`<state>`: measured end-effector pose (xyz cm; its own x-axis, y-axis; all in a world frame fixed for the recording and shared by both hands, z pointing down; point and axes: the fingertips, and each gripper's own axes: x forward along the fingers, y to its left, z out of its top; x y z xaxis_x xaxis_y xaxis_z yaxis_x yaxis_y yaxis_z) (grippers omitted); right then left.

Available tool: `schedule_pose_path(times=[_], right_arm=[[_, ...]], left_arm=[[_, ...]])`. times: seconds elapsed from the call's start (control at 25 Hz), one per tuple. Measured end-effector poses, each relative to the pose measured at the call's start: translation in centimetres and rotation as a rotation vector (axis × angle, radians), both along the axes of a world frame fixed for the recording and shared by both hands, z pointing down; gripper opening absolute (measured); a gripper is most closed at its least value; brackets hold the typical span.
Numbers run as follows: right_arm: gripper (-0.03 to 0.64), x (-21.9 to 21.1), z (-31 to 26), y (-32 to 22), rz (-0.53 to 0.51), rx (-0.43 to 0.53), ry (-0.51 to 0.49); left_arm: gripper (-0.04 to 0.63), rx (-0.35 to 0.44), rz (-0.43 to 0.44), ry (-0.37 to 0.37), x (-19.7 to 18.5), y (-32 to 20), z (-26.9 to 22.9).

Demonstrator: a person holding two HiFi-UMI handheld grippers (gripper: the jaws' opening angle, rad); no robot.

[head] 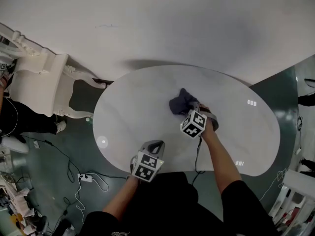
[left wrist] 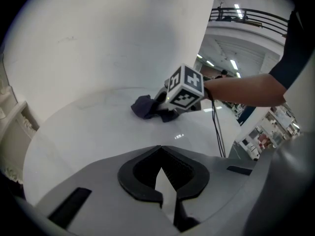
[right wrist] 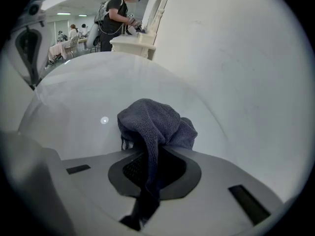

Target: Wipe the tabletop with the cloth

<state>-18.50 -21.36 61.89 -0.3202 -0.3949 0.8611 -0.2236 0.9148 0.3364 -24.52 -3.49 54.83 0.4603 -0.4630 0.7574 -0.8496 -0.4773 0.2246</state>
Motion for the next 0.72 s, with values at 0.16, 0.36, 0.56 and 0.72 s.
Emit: schedule_pose_path(times=[0.16, 0.36, 0.56, 0.72], right_arm=[[0.015, -1.5, -0.3, -5.1, -0.047, 0.122, -0.004], [0.015, -3.3, -0.6, -9.4, -0.127, 0.246, -0.019], [0.015, -4.3, -0.9, -13.4, 0.048, 0.052, -0.18], [0.015, -5.4, -1.1, -15.2, 0.044, 0.059, -0.15]], left_arm=[[0.008, -0.057, -0.012, -0.024, -0.1, 0.9, 1.6], [0.008, -0.068, -0.063, -0.04, -1.5, 0.5, 1.8], [0.008, -0.086, -0.12, -0.054, -3.4, 0.6, 2.3], [0.008, -0.091, -0.161, -0.058, -4.8, 1.2, 2.3]])
